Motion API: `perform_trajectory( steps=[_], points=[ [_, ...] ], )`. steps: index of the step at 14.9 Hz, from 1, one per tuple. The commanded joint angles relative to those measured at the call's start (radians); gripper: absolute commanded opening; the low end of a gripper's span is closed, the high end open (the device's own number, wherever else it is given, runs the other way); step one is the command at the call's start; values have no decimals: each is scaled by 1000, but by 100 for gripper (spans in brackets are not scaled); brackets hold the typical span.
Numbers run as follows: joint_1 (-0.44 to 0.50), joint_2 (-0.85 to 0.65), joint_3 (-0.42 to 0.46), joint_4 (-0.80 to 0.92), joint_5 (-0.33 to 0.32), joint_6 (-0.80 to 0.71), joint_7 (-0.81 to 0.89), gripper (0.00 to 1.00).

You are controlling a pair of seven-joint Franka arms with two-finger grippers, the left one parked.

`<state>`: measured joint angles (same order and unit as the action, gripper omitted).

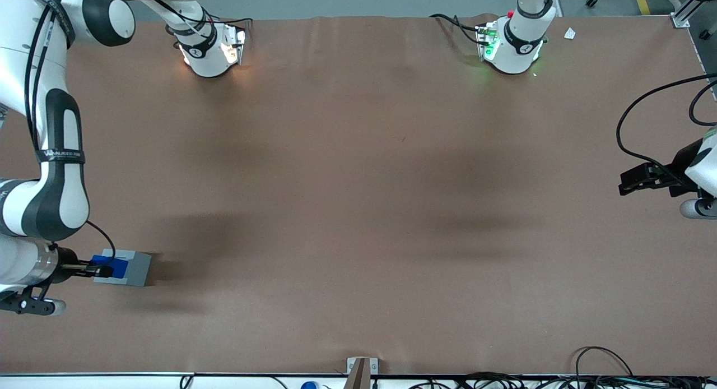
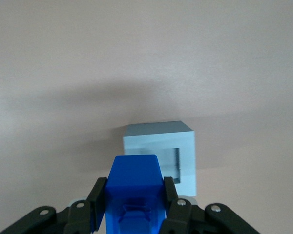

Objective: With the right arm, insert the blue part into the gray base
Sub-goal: 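Lower the held blue block into the gray base's recess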

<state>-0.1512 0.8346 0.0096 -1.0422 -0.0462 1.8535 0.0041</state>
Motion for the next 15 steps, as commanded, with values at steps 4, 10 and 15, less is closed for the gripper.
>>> perform_trajectory(
  steps=[4, 10, 15],
  points=[
    [-33, 44, 7, 11, -4, 47, -61, 0],
    [-34, 52, 7, 11, -4, 55, -96, 0],
    [-34, 55, 7, 7, -3, 24, -104, 0]
  ],
)
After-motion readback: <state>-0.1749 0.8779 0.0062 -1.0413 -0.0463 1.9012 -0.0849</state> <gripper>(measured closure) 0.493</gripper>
